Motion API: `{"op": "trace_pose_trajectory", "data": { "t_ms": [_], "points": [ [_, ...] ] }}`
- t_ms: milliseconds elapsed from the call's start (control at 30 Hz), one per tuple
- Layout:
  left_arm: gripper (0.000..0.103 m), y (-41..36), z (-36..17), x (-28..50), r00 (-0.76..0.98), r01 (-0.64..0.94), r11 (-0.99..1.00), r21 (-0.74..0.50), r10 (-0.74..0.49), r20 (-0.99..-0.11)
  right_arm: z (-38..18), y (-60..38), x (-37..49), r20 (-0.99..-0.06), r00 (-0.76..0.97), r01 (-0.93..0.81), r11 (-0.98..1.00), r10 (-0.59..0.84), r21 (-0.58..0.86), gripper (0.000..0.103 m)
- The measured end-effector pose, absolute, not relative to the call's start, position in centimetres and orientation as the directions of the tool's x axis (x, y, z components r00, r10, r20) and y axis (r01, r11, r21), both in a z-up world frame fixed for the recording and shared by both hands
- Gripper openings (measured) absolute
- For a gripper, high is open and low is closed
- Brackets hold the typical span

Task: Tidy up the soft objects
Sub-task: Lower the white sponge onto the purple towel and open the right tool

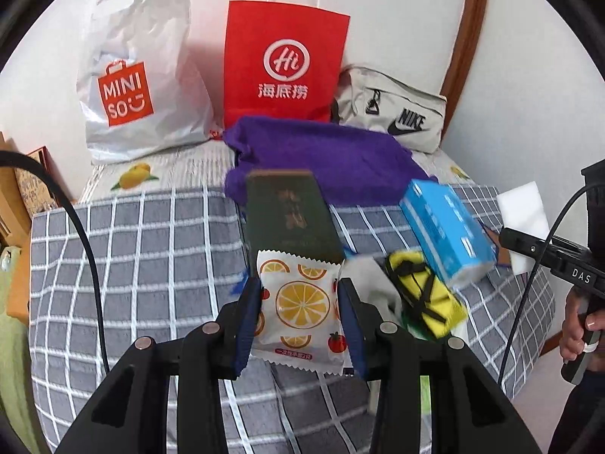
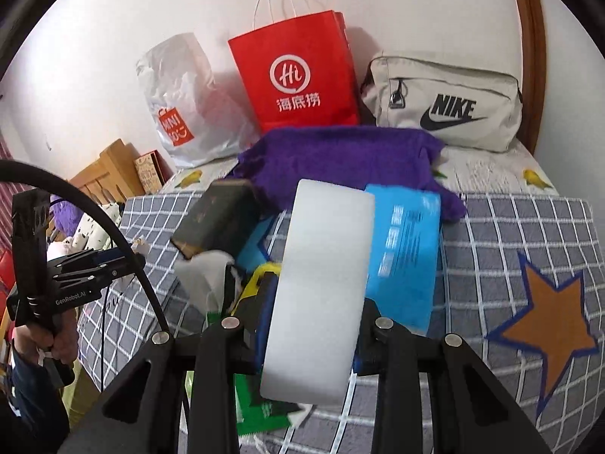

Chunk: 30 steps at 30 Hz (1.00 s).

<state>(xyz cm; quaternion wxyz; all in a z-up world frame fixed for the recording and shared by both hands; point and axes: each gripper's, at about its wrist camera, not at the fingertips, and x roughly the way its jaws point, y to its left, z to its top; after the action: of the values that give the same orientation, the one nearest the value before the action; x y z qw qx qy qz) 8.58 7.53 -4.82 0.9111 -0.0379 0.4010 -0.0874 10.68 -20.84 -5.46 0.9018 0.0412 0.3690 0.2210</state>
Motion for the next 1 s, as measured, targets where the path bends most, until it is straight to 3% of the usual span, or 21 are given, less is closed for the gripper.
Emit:
{"op": "trace_pose_trajectory", "data": {
  "t_ms": [500, 1000],
  "points": [
    [0.039, 9.6, -2.9, 18.6, 0.681, 0.085, 0.984, -0.159, -0.174, -0.711, -3.1, -21.0, 21.5, -0.647, 0.651, -0.373, 0.910, 0.397, 0.183, 0.032],
    [0.039, 10.1, -4.0, 29.4, 0.662, 0.062, 0.986, -0.154, -0.156, -0.733, -7.3, -18.7, 36.4, -0.762, 0.571, -0.370, 0.924, 0.304, 0.091, 0.032]
  ]
}}
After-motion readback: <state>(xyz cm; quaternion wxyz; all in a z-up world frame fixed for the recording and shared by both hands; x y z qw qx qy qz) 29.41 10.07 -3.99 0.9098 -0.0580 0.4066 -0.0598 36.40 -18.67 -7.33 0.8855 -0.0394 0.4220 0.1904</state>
